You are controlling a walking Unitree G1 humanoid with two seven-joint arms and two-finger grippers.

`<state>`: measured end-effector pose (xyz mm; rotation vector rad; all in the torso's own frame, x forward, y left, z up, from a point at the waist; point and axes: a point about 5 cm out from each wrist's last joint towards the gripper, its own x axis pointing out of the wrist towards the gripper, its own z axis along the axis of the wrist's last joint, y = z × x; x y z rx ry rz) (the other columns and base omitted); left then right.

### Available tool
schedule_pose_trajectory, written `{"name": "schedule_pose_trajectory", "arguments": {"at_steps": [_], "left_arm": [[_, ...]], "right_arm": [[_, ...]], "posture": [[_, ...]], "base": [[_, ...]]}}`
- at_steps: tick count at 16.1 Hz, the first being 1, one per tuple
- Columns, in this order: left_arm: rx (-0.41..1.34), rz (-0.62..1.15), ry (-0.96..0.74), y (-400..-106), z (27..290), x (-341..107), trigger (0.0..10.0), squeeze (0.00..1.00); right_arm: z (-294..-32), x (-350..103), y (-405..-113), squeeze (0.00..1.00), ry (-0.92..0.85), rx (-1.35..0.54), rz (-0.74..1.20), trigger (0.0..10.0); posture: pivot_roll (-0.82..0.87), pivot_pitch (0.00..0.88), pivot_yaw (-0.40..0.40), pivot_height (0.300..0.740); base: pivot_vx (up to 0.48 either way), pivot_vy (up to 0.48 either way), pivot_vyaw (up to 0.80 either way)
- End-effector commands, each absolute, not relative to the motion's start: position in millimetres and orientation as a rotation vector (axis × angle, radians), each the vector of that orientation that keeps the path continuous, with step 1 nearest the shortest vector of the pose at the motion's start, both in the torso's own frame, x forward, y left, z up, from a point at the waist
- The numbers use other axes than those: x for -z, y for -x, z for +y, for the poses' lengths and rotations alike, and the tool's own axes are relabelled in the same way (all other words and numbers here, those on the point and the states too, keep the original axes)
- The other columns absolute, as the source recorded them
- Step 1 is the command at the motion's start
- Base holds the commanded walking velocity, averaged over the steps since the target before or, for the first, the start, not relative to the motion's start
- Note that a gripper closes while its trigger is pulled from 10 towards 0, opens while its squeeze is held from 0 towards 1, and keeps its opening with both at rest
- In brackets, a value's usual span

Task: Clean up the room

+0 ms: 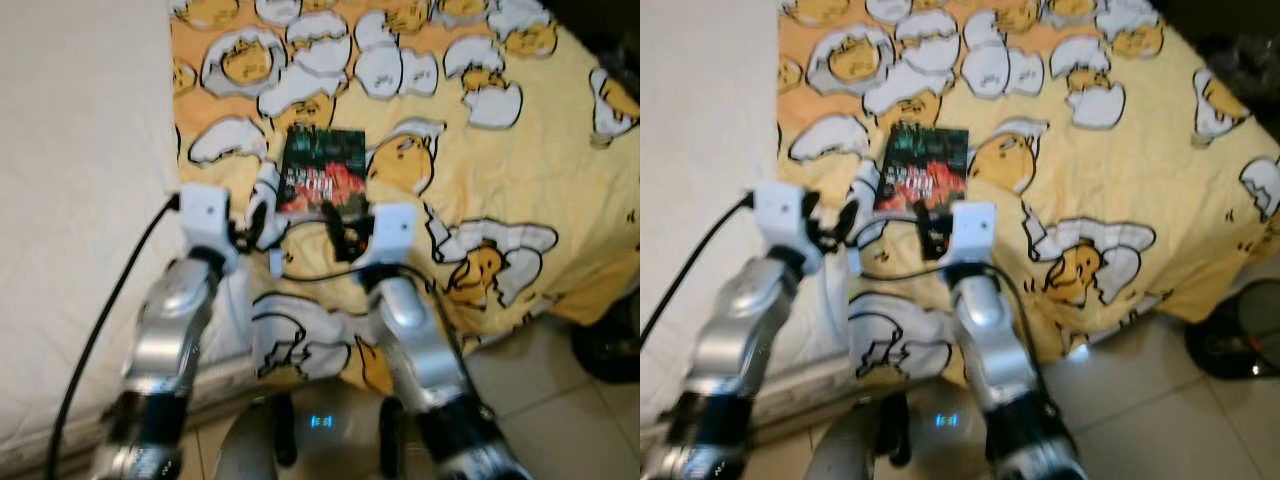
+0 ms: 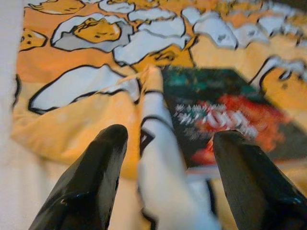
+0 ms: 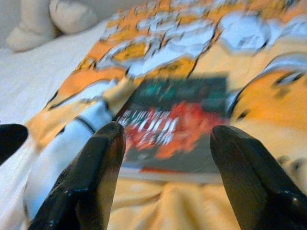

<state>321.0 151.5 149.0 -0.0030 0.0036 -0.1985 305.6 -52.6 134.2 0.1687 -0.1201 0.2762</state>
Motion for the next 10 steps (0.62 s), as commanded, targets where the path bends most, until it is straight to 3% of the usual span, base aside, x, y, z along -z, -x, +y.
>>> {"name": "schedule_pose_trajectory", "arguments": {"at_steps": [1, 5, 7, 10], "left_arm": [[0.161, 0.011, 0.066, -324, 152, -145, 10.0, 0.00], [0.161, 0.009, 0.074, -338, 139, -142, 10.0, 0.00], [0.067, 0.031, 0.032, -344, 150, -138, 10.0, 0.00], [-0.173, 0.089, 0.000, -345, 180, -124, 10.0, 0.00]], "right_arm": [[-63, -137, -300, 0.00, -0.136, -0.261, -0.139, 10.0], [-93, -123, -298, 0.00, -0.019, -0.177, -0.091, 10.0], [-102, -123, -302, 0.00, 0.032, -0.164, -0.083, 10.0], [-116, -115, -303, 0.00, 0.090, -0.144, -0.065, 10.0]], "posture": [[-0.09, 0.118, 0.027, 0.723], [-0.11, 0.040, 0.028, 0.723], [-0.11, 0.028, 0.024, 0.723], [-0.11, 0.021, 0.021, 0.723]], "base": [[0.000, 0.000, 0.00], [0.205, -0.380, 0.00], [0.353, -0.319, 0.00], [0.000, 0.000, 0.00]]}}
